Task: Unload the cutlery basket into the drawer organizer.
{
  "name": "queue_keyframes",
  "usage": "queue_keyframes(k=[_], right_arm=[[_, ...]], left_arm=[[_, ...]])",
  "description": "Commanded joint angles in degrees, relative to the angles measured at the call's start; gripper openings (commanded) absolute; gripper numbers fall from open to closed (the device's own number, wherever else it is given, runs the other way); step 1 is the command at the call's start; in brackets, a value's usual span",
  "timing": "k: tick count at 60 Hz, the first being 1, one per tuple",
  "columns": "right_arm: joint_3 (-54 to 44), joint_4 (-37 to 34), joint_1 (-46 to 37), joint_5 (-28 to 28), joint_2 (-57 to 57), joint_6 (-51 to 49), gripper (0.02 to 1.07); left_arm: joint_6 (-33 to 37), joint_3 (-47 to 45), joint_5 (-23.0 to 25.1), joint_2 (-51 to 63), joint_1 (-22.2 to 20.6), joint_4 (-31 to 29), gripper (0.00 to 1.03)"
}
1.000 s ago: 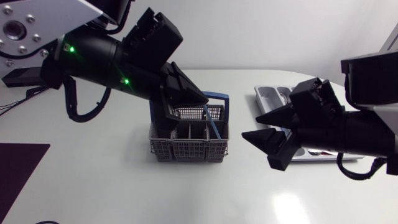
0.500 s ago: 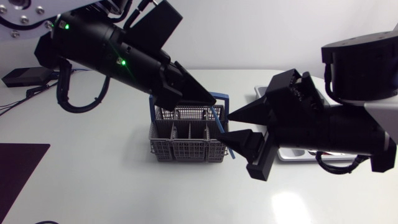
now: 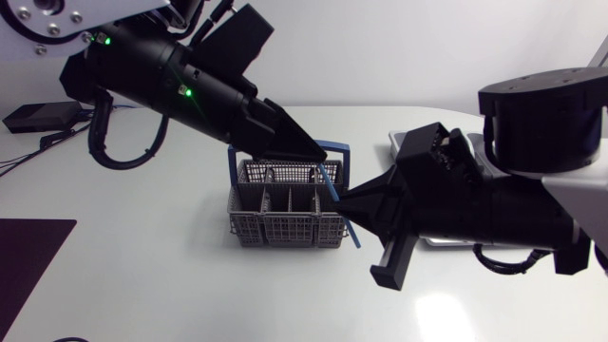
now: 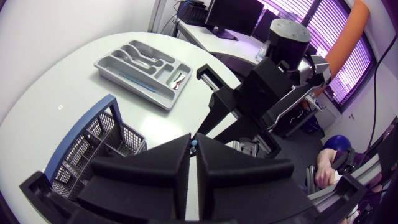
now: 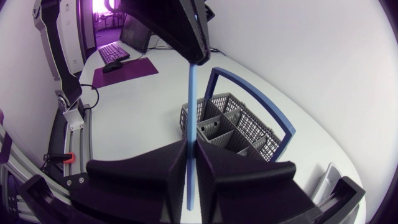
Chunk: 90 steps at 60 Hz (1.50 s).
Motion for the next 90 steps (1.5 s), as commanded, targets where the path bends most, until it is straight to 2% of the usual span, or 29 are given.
queue_keyframes(k=[1,4,5,6,7,8,10,12,17,21,28,35,39,42,50,51,56,62,67,73,90], right_arm=[[-1.7,0.1,0.4,-0.3,0.3,-1.0,0.08],[-1.9,-0.3,0.4,-0.3,0.2,-1.0,0.08],[-1.9,-0.4,0.4,-0.2,0.1,-1.1,0.08],[-1.9,-0.6,0.4,-0.2,0.0,-1.1,0.08],[-2.0,-0.7,0.4,-0.2,-0.1,-1.1,0.08],[-2.1,-0.8,0.4,-0.2,-0.2,-1.1,0.08],[-2.3,-1.1,0.4,-0.1,-0.7,-1.1,0.08],[-2.6,-1.5,0.4,-0.1,-1.1,-1.1,0.08],[-3.1,-2.7,-0.3,-0.1,-2.3,-1.3,0.08],[-3.6,-3.6,-1.1,-0.1,-3.5,-1.7,0.08],[-4.3,-4.9,-5.3,-0.1,-5.7,-2.8,0.08],[-4.9,-4.7,-14.6,-1.6,-5.8,-5.0,0.08],[-4.8,-3.2,-20.7,-3.0,-4.3,-5.4,0.08],[-4.5,-0.5,-26.7,-3.2,-1.7,-5.4,0.08],[-0.6,4.1,-39.4,-3.8,8.9,-4.0,0.08],[0.4,4.8,-40.6,-3.5,10.7,-3.4,0.08],[5.6,5.5,-44.2,-0.9,20.1,-1.0,0.08],[10.5,5.5,-44.6,3.0,29.0,0.7,0.08],[15.3,5.5,-44.6,5.7,36.8,3.1,0.08],[21.3,3.8,-44.4,7.5,45.5,5.4,0.08],[29.2,-0.4,-43.3,10.0,58.0,8.3,0.08]], left_arm=[[-1.8,2.2,1.2,0.6,0.4,-0.7,0.14],[-2.1,2.7,1.3,0.2,0.5,-0.6,0.31],[-2.2,2.8,1.3,0.2,0.5,-0.6,0.33],[-2.5,3.3,1.2,0.1,0.6,-0.4,0.42],[-2.7,3.6,1.3,0.0,0.6,-0.4,0.48],[-2.7,3.6,1.3,0.0,0.6,-0.4,0.49],[-3.7,4.4,1.2,-0.1,0.7,0.2,0.69],[-4.4,5.0,1.2,-0.7,1.0,1.2,0.82],[-8.5,5.1,1.2,-2.3,2.8,6.4,0.95],[-10.6,4.9,1.2,-3.5,4.6,9.7,0.96],[-11.2,4.9,1.1,-5.1,7.4,11.2,0.96],[-10.4,2.9,0.4,-6.9,12.9,12.6,0.96],[-8.6,0.8,-1.3,-8.1,14.6,13.0,0.96],[-7.3,-1.3,-3.3,-8.7,16.6,13.2,0.96],[-3.3,-6.3,-4.8,-9.9,21.3,13.3,0.96],[-2.4,-7.7,-5.4,-10.1,22.6,13.5,0.96],[0.5,-11.8,-9.0,-10.6,23.9,14.7,0.96],[3.0,-16.9,-13.9,-10.6,24.6,17.2,0.96],[4.7,-20.2,-16.0,-10.4,25.1,18.7,0.96],[6.8,-24.2,-20.1,-10.0,25.2,21.7,0.96],[10.0,-29.2,-21.5,-7.7,26.7,23.4,0.96]])
